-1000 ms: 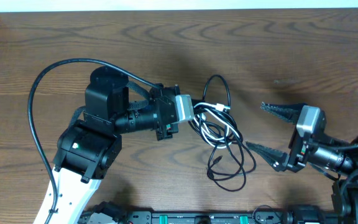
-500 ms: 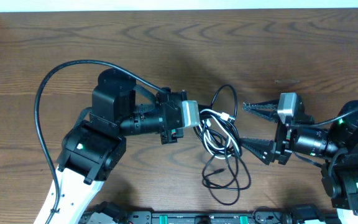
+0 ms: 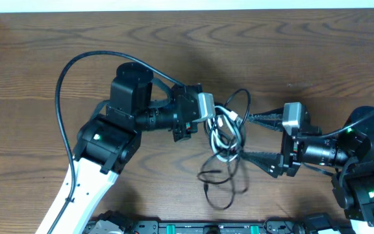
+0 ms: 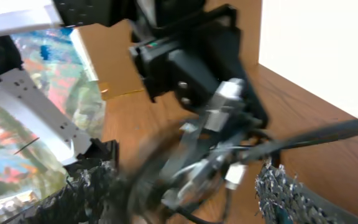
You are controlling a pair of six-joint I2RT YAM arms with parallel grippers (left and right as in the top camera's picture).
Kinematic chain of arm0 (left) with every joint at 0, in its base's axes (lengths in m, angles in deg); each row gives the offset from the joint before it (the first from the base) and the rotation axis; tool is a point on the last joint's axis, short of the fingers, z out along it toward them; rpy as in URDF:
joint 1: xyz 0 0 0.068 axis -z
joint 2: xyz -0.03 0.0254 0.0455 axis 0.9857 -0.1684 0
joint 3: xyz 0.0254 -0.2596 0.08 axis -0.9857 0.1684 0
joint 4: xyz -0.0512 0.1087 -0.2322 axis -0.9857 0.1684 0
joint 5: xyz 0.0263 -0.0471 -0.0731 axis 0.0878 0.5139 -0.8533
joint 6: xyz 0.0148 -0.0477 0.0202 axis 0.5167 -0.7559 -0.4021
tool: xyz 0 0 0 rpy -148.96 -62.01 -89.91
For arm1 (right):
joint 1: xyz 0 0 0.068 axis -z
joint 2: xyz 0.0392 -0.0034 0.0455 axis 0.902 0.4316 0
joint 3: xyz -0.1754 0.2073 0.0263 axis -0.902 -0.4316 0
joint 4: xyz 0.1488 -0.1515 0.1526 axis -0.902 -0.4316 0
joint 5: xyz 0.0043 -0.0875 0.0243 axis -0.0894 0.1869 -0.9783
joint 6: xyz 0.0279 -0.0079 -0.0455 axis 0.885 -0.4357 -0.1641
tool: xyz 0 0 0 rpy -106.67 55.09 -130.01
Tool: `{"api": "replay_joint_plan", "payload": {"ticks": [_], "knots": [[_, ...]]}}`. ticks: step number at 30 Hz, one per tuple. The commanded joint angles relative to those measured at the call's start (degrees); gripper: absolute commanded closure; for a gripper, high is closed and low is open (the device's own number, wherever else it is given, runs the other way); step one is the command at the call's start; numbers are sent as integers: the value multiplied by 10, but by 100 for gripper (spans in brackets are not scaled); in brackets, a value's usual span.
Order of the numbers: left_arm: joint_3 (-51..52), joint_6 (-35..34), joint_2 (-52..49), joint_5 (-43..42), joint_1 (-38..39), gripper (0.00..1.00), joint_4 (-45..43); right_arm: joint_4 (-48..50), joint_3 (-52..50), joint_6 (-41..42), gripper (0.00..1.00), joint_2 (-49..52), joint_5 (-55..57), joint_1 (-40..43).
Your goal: Untangle cables
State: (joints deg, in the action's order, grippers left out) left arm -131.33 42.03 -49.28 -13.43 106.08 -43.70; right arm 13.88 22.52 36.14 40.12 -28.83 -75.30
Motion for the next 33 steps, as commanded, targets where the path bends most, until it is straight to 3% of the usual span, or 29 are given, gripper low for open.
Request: {"api": "replay_joint_plan", "payload": {"ticks": [1,8,10,13,19,33], "knots": [[-10,2,0,1,1,92,-13,4,10,0,24,-2,-12,-12],[-10,-4,0,-6,1,93,-21,13,10,-5,30,1,-12,-12],[-10,-10,1,-6,1,92,-25,13,10,-4,43,4,-11,-12],[-10,-10,1,-33,1,92,-28,13,10,-4,74,15,-12,-12],[-10,-10,1,-73,1,92,-37,13,10,-4,90,37,-12,-12],[-10,-10,11,-59,0,92,-36,13,10,2,96,46,59,-12]]}}
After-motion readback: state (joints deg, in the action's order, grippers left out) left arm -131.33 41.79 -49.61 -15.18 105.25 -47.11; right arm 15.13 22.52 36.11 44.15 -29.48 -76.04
